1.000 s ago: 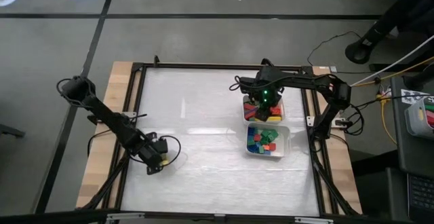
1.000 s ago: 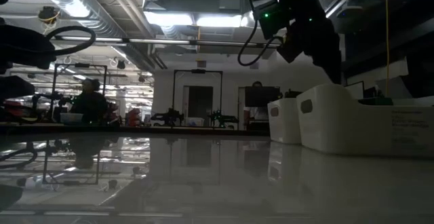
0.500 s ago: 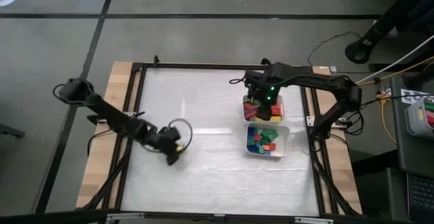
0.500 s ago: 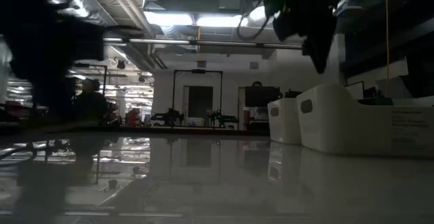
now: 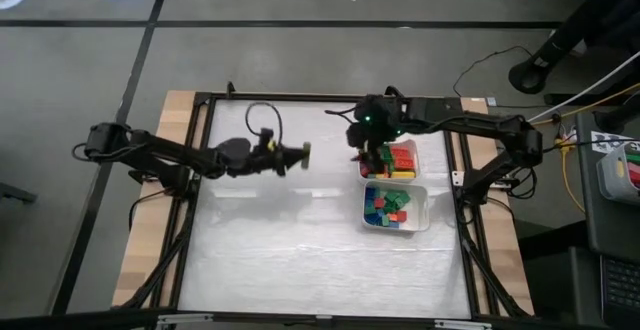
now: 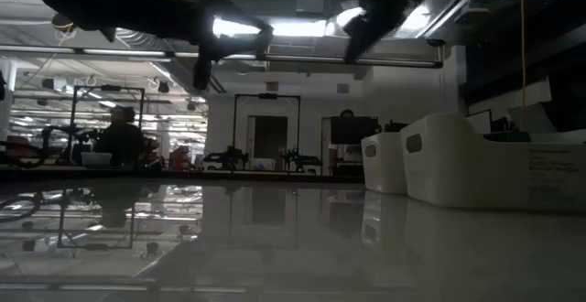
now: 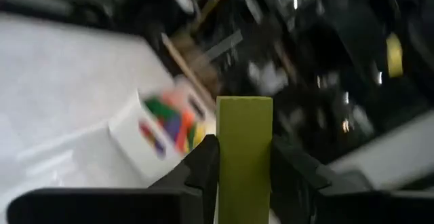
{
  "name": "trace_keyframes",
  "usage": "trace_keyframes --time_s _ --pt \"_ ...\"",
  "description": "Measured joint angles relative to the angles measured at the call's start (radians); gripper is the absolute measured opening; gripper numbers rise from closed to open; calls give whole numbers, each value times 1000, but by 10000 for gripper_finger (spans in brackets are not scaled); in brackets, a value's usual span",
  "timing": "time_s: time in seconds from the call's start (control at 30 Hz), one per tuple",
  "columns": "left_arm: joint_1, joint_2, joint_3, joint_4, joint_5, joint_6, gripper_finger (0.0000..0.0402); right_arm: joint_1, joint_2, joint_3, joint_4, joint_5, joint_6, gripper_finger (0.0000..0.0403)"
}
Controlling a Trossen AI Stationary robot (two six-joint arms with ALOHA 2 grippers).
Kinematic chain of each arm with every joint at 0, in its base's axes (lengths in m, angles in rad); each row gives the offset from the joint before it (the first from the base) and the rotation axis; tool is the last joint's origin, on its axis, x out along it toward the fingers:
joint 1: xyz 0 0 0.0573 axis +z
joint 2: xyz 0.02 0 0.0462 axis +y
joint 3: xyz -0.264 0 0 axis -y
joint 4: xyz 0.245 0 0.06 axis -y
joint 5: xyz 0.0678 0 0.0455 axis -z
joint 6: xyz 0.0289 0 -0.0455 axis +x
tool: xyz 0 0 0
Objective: Sort blocks by size
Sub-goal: Put the green thin rectangle block into the top white bin
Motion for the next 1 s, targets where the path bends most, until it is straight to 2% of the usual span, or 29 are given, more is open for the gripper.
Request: trace_keyframes --time_s 0.1,0.23,0.37,0.5,0.63,0.9,1.0 --pt "31 0 21 30 -65 -5 91 33 1 0 157 106 66 241" --pt "39 0 61 29 -205 49 91 57 1 0 338 264 276 241" --pt "39 -1 102 26 -330 148 94 63 0 0 434 267 456 241" --pt "38 -2 141 27 -405 208 92 63 0 0 507 230 576 241" --pt "38 2 169 27 -421 229 91 70 0 0 579 201 579 241" --pt "38 84 249 30 -437 255 96 94 40 -1 656 289 580 241" --pt "36 115 276 29 -439 251 97 93 46 -1 659 364 579 241"
